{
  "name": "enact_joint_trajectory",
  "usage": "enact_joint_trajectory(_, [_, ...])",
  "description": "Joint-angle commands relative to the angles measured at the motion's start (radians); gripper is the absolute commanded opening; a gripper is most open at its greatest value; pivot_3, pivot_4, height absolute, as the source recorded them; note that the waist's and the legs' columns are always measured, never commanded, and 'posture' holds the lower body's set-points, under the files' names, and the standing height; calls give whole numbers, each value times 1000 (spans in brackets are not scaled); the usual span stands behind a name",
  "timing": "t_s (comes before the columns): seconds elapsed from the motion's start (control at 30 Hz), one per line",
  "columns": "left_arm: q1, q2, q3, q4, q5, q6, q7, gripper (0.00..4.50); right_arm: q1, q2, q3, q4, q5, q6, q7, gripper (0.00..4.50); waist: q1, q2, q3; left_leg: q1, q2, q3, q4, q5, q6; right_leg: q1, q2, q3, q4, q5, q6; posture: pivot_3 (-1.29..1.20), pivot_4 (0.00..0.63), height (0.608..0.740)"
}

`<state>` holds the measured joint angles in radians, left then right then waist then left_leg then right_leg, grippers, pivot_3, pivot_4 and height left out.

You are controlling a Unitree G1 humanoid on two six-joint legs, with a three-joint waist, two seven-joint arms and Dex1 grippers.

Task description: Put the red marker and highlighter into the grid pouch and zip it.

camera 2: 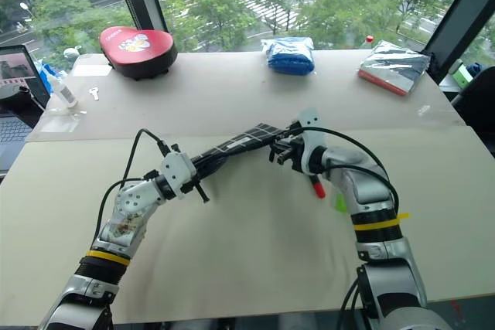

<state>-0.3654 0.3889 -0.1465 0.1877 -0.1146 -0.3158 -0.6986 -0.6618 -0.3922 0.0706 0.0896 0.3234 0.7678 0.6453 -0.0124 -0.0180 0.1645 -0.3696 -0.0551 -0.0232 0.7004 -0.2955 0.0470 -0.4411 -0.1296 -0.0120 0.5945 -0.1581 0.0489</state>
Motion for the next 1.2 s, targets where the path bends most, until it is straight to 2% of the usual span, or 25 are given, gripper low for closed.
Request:
enact_joint_trajectory(0.03, [-2, -10, 1, -40, 10, 0, 7, 0, -31, 16, 50, -46, -1, -17, 40, 48, 0, 0, 0, 0, 0, 0, 0, 0, 0, 0, 0, 0, 0, 0, 0, 0, 150, 740])
enact_joint_trajectory(0.27, [-12, -22, -7, -24, 13, -8, -8, 0, -55, 71, 128, -194, 131, 77, 191, 48, -2, 0, 0, 0, 0, 0, 0, 0, -1, 0, 0, 0, 0, 0, 0, 0, 150, 740])
enact_joint_trajectory(0.4, [-22, -26, -8, -14, 15, -13, -17, 0, -85, 114, 122, -192, 166, 130, 185, 48, 3, 0, 0, 0, 0, -1, 0, 0, -1, 0, 0, 0, 0, 0, 0, 0, 150, 740])
enact_joint_trajectory(0.5, [-25, -28, -5, -10, 17, -16, -23, 0, -88, 116, 145, -181, 134, 114, 193, 48, 2, 0, 0, 0, 0, -1, 0, 0, -1, 0, 0, 0, 0, 0, 0, 0, 150, 740])
enact_joint_trajectory(0.6, [-24, -29, -2, -14, 18, -16, -24, 0, -82, 100, 153, -138, 73, 54, 178, 800, 0, 0, 0, 0, 0, -1, 0, 1, -2, -1, 0, -1, 0, 0, 0, 0, 150, 740])
enact_joint_trajectory(0.63, [-22, -29, -2, -15, 19, -16, -22, 0, -83, 89, 140, -132, 69, 53, 172, 1299, -1, 0, 0, 0, 0, -1, 0, 1, -2, -1, 0, -1, 0, 0, 0, 0, 150, 740])
enact_joint_trajectory(0.67, [-21, -30, -2, -18, 21, -15, -21, 0, -84, 81, 130, -132, 70, 54, 168, 1564, -1, 0, 0, 0, -1, -1, -1, 1, -2, -1, 0, -1, 0, 0, 0, 0, 150, 740])
enact_joint_trajectory(0.7, [-19, -31, -2, -21, 22, -14, -19, 0, -82, 71, 109, -143, 83, 68, 168, 1973, 0, 0, 0, 0, -1, -1, -1, 1, -2, -1, 0, -1, 0, 0, 0, 0, 150, 740])
enact_joint_trajectory(0.8, [-3, -35, -5, -35, 26, -14, -13, 0, -48, 5, -39, -271, 277, 260, 214, 2949, 5, 0, 0, -1, -1, -1, 0, 1, -2, -1, 0, -1, 0, 0, 0, 0, 150, 740])
enact_joint_trajectory(0.93, [7, -42, -11, -34, 31, -21, -10, 0, 86, -141, -214, -511, 497, 394, 270, 2949, 16, 0, 0, -2, 0, -1, 0, 0, -1, -1, 0, -1, -1, 0, 0, 0, 150, 740])
enact_joint_trajectory(1.03, [4, -45, -14, -26, 36, -27, -12, 0, 197, -236, -353, -638, 608, 413, 265, 2949, 24, 0, 0, -3, 0, -3, -1, -3, 5, -1, 0, -3, -2, 0, 0, 0, 150, 740])
enact_joint_trajectory(1.13, [-10, -55, -11, -6, 34, -34, -8, 0, 300, -338, -501, -629, 501, 372, 149, 2949, 25, 0, 0, -3, 0, -1, 0, -4, 6, -1, 0, -1, -2, 0, 0, 0, 150, 740])
enact_joint_trajectory(1.2, [-16, -62, -15, 7, 31, -42, -14, 0, 320, -353, -559, -579, 437, 370, 28, 2949, 25, 0, 0, -2, 0, 0, 2, -5, 8, 1, -1, -1, -2, 0, 0, 0, 150, 740])
